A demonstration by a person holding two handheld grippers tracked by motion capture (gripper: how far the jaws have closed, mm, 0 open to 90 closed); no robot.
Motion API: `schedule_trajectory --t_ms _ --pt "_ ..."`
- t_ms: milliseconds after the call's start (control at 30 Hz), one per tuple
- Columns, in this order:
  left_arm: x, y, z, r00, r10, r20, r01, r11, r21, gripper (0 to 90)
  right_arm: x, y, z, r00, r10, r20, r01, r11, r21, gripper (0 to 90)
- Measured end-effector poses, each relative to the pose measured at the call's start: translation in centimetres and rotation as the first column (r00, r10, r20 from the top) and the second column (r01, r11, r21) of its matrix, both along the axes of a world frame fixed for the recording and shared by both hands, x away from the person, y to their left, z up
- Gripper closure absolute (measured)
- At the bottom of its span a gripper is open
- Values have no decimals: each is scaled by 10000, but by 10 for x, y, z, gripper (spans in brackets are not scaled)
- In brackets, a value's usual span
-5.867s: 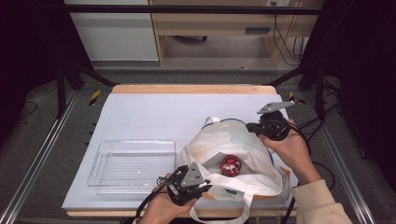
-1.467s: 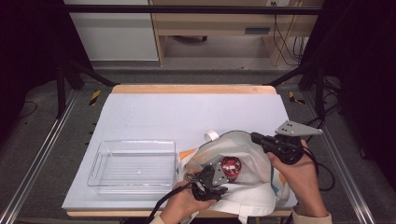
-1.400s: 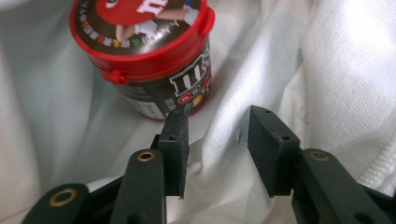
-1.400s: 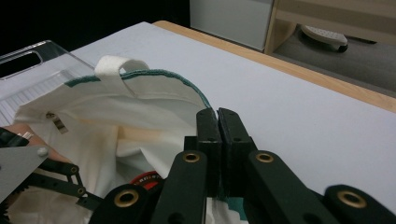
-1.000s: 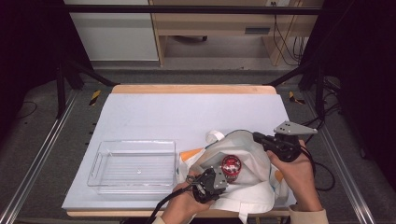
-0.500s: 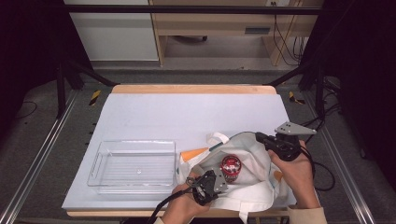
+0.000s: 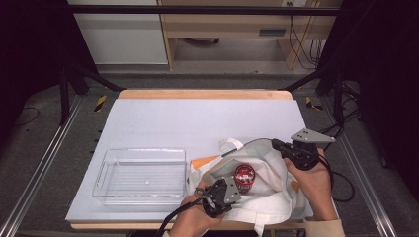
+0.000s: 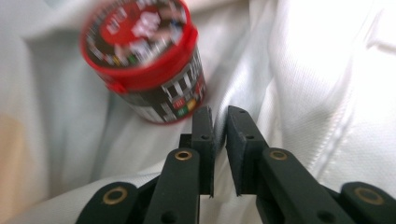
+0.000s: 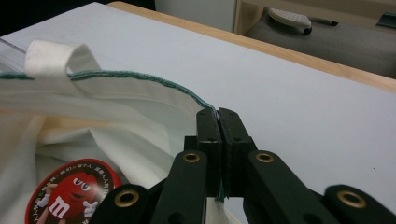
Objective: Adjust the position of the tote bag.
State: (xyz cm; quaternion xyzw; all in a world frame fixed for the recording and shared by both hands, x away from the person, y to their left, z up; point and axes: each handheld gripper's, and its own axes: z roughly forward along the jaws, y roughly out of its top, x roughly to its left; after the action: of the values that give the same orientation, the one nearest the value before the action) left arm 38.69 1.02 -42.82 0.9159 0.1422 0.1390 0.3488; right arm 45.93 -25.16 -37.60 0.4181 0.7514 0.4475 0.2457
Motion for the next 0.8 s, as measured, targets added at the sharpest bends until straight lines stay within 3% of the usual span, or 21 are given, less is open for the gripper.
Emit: schedule_trajectory --t_ms 133,300,433,500,633,733,800 --pt "0 6 23 10000 36 0 -36 9969 -787 837 -2 3 2 9999 143 -25 -144 9999 -82 884" --pt "4 17 50 9982 373 475 -309 9911 -1297 813 -3 6 3 9999 126 -37 -127 9997 -188 883" --pt "13 29 67 9907 960 964 -788 9825 -1687 720 -5 7 5 9999 134 -30 -134 9997 -192 879" --pt "18 34 75 9835 1306 1251 -1077 9786 -1755 657 -5 8 6 9999 152 10 -151 9996 -232 863" --pt "28 42 83 9667 1949 1658 -1606 9665 -2000 573 -8 10 10 10000 4 43 -3 9996 -284 724" --pt "34 44 84 9587 2218 1783 -1869 9632 -1933 492 -14 10 16 9997 -111 216 118 9993 -355 573" --pt "40 46 82 9574 2353 1675 -2061 9628 -1749 469 -21 9 21 9991 -267 320 280 9987 -425 501"
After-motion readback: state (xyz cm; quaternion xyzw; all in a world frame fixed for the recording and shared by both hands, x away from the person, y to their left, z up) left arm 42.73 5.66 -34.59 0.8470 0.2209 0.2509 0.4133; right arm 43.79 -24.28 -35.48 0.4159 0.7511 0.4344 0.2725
